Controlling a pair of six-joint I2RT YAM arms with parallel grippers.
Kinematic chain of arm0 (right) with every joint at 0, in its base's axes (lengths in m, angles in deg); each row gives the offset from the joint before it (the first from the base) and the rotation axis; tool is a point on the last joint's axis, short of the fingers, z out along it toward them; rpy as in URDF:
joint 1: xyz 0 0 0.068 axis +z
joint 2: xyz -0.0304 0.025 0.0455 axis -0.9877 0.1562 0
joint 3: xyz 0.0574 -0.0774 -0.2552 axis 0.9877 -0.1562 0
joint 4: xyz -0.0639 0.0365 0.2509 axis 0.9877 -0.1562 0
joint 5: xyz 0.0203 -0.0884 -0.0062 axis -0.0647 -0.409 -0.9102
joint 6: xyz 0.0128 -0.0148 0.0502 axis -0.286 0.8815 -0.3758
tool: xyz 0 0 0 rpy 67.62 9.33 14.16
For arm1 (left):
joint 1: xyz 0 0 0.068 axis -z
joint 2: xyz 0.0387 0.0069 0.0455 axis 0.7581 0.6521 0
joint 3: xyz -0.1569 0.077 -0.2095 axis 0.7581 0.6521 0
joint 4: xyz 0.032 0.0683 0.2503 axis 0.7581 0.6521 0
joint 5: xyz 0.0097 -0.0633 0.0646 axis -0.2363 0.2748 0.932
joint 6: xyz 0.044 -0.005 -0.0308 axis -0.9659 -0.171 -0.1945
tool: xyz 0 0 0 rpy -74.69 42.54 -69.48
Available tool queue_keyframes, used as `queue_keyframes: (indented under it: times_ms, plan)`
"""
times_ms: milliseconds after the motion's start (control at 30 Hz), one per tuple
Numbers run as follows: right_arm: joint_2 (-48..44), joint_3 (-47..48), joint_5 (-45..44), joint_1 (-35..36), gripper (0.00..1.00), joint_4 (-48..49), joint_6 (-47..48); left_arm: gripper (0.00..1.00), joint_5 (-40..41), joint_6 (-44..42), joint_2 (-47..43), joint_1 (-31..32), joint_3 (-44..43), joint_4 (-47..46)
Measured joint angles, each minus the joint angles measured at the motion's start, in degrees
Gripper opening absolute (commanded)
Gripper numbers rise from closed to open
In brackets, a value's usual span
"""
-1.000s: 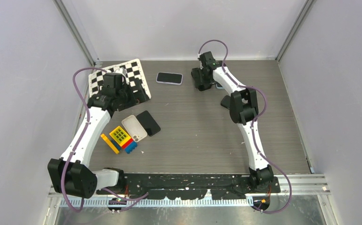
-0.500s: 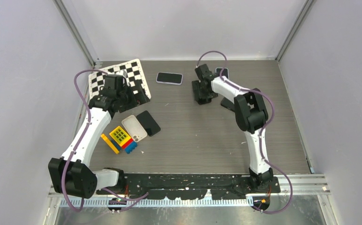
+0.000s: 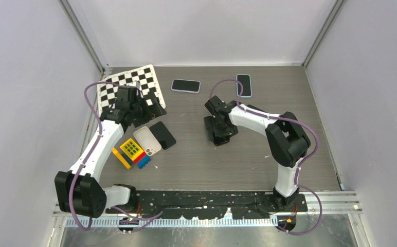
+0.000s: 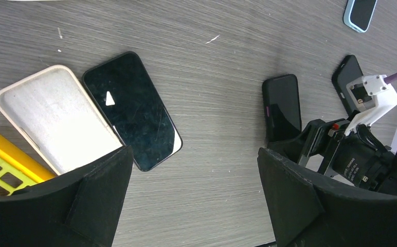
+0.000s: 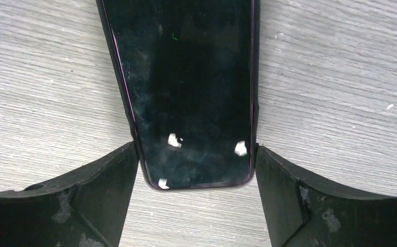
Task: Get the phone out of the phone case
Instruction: Move the phone to the center of the board.
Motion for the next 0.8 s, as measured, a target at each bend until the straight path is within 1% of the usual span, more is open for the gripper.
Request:
queue_keyframes:
  times_ms: [67, 133, 400, 500, 600, 633, 667, 700, 733, 767, 800]
  plan:
    - [0.22, -0.11, 0.02, -0.33, 0.99, -0.31, -0.11, 0.93, 0.02, 0.09, 0.0, 0.0, 0.0, -0.26]
    - [0.63, -0.02, -0.26, -0.42, 1.0, -0.33, 0.09, 0.93, 0.02, 0.13, 0.0, 0.0, 0.0, -0.39]
    - [4.85, 3.56, -0.59, -0.57, 0.99, -0.74, 1.66, 0.94, 0.11, 0.11, -0.02, 0.0, 0.0, -0.42]
    - [5.88, 4.96, -0.57, -0.57, 0.97, -0.72, 2.58, 0.94, 0.48, -0.02, -0.07, 0.0, 0.0, -0.28]
    - [7.1, 6.71, -1.01, -0.57, 0.91, -0.94, 2.99, 0.94, 0.74, -0.22, -0.44, 0.0, 0.0, 0.26]
    - [7.43, 7.13, -1.11, -0.57, 0.86, -0.98, 3.04, 0.94, 0.7, -0.35, -0.7, 0.0, -0.02, 0.48]
    - [7.65, 7.43, -1.14, -0.57, 0.82, -1.03, 3.06, 0.95, 0.66, -0.55, -1.09, 0.0, -0.02, 0.68]
    - [7.78, 7.58, -1.03, -0.59, 0.76, -1.03, 2.89, 0.95, 0.61, -0.79, -1.57, 0.0, -0.11, 0.92]
    - [7.8, 7.58, -0.9, -0.59, 0.72, -0.87, 2.82, 0.96, 0.55, -1.09, -2.12, 0.0, -0.13, 0.98]
    - [7.8, 7.58, -0.81, -0.59, 0.64, -0.83, 2.84, 0.96, 0.57, -1.4, -2.8, 0.0, -0.13, 1.03]
    - [7.8, 7.54, -0.74, -0.68, 0.61, -0.85, 2.82, 0.96, 0.63, -1.7, -3.63, 0.0, -0.13, 1.09]
